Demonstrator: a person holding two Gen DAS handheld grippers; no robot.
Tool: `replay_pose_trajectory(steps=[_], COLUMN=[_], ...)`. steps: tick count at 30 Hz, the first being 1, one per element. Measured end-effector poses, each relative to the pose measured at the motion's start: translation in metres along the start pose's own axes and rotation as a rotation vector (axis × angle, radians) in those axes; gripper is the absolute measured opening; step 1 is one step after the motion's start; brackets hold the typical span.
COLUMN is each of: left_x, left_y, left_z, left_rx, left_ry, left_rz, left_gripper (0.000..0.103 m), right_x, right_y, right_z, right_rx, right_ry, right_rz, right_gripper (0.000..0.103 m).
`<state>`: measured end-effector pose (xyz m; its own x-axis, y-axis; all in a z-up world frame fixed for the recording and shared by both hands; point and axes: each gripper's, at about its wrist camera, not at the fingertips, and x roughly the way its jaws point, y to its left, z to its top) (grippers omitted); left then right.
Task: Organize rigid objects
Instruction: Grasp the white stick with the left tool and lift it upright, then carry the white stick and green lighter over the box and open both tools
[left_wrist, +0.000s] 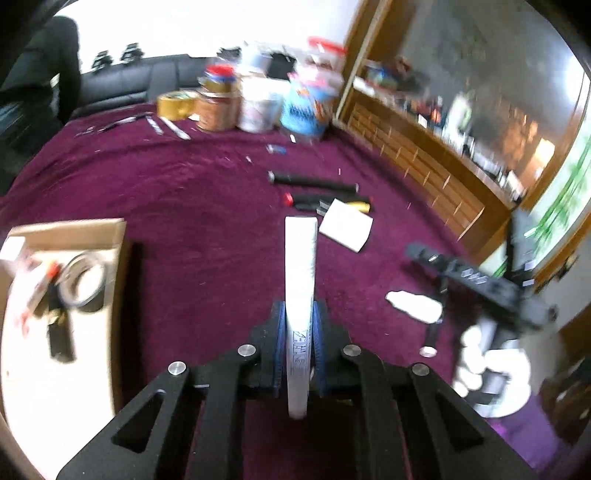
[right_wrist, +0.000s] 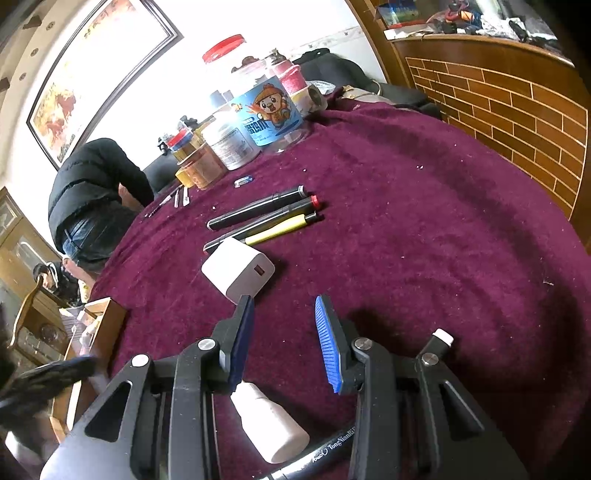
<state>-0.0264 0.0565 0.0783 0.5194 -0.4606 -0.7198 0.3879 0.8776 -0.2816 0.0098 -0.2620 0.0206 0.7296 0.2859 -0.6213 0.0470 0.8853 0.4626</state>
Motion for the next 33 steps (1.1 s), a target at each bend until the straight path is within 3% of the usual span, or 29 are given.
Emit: replay_pose_trajectory(steps=[4,7,9,14,19,24,25,26,33], left_x=[-0.052,-0.074,-0.087,-0.099,-0.112,-0.133,-0.136,-0.14,-0.159], left_y=[0.011,0.017,0.022,0.038,0.054,0.075,0.079,0.085,0.12], left_z=[-0.013,-0.017,-0.022,-0.031,-0.046,-0.06,-0.062,-0.065,-0.074], left_rx=[-0.049,-0.057,-0.051,-0.078,-0.104,-0.136,-0.142,-0.153,-0.224], left_ry=[-0.119,-0.166,-0.186,-0.207,-0.217,-0.239,-0.244,-0.253,-0.286], left_rz=[-0.066,-0.084,-0.093,-0.12,-0.112,-0.09,-0.086,-0.081,-0.036], left_gripper=[0.011,0.011,0.011,0.011,0.011,0.011,0.011,0.011,0.011], right_x=[-0.003,-0.008,-0.017,-0.014,0.011,0.022,0.023,0.023,0.011], right_y=[0.006,0.021,0.042,0.113,0.15,0.152,0.153,0.153,0.15], right_z=[-0.001,-0.004,-0.012,-0.054,-0.093,-0.1,-0.1,-0.1,-0.093], right_rx=[-0.031,-0.091,-0.155,-0.404,-0.583,-0.603,-0.608,-0.614,-0.495], right_ry=[-0.018,-0.023,0.0,0.192,0.316,0.352,0.348,0.347,0.35], right_rz=[-0.026,-0.072,-0.032,0.104,0.078,0.055,0.045,0.03,0.11], right_gripper=[0.031,0.031,0.032,0.032,0.032,0.031,0.024,0.023,0.021])
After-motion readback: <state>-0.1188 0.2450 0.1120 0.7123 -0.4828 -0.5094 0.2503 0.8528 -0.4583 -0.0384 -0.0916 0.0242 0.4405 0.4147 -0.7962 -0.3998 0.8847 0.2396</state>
